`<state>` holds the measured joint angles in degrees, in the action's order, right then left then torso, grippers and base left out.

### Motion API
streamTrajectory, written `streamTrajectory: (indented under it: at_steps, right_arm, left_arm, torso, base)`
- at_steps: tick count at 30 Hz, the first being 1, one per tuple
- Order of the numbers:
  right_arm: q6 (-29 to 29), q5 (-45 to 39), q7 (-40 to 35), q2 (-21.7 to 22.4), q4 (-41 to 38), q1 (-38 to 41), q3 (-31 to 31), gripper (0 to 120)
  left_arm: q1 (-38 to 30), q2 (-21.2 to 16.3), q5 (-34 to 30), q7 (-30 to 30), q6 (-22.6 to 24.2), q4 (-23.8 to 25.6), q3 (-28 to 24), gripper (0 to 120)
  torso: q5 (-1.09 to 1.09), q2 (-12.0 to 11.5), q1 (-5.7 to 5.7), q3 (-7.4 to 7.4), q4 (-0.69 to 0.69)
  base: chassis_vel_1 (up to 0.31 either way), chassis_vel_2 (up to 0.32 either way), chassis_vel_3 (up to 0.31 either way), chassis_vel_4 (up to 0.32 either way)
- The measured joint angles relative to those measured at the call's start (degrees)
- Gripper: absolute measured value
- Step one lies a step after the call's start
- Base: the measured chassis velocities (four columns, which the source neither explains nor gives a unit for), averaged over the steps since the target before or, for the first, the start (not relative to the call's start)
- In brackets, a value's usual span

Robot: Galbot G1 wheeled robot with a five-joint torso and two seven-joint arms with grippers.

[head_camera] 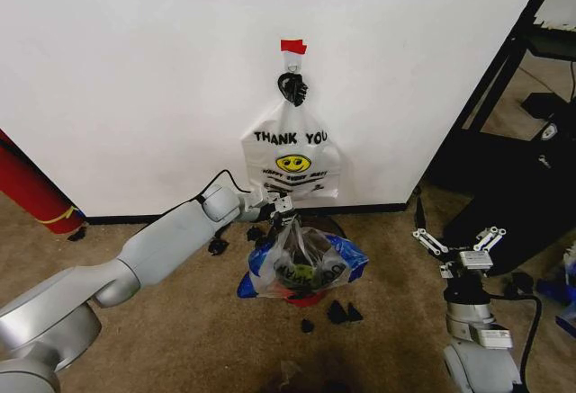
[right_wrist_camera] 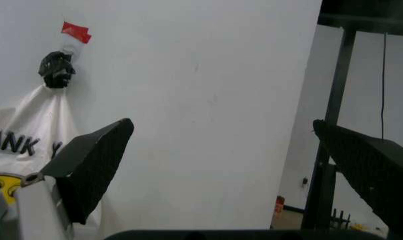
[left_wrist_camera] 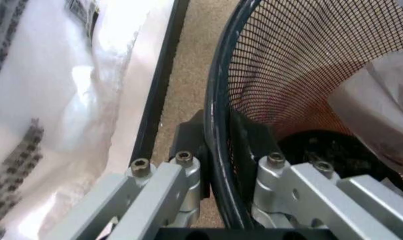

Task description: Pick up the garbage bag from the wall and place it over the trash bin.

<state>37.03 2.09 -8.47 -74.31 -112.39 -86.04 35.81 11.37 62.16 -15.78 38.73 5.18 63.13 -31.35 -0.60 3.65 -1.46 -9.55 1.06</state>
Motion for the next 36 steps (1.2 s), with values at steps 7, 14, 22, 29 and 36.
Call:
streamTrajectory:
  at_steps: [7, 14, 22, 29, 36]
  right_arm:
    - [-0.19, -0.02, 0.01, 0.02, 0.76, 1.10, -0.51, 100]
    - [-0.81, -0.01, 0.42, -0.26, 1.75, 2.75, -2.87, 100]
    - [-1.14, 0.34, 1.67, -0.55, 2.37, 4.20, -4.57, 100]
    - [-1.23, 0.39, 2.74, -0.16, 3.68, 5.59, -5.64, 100]
    - [-1.21, 0.49, 3.85, -0.30, 5.60, 7.21, -7.00, 100]
  left_arm:
    - [3.52, -4.42, -4.18, -4.95, 6.60, 4.30, 2.16, 10]
    - [9.34, -9.86, -13.21, -13.30, 17.82, 11.59, 6.87, 7]
    - [18.62, -13.97, -27.92, -29.40, 30.91, 22.90, 17.38, 5]
    - [29.26, -17.09, -37.97, -42.47, 33.99, 33.20, 27.90, 3]
    - [39.11, -18.84, -51.35, -61.09, 34.10, 44.59, 34.90, 3]
  torso:
    - [0.00, 0.00, 0.00, 0.00, -0.01]
    - [0.01, 0.00, 0.00, 0.00, -0.02]
    - [0.00, -0.01, -0.01, -0.02, -0.03]
    - [0.01, -0.02, -0.01, -0.02, -0.05]
    - [0.03, -0.02, -0.01, -0.02, -0.04]
  base:
    - [0.000, 0.000, 0.000, 0.000]
    - [0.000, 0.000, 0.000, 0.000]
    - [0.000, 0.000, 0.000, 0.000]
    - [0.000, 0.000, 0.000, 0.000]
    - [0.000, 0.000, 0.000, 0.000]
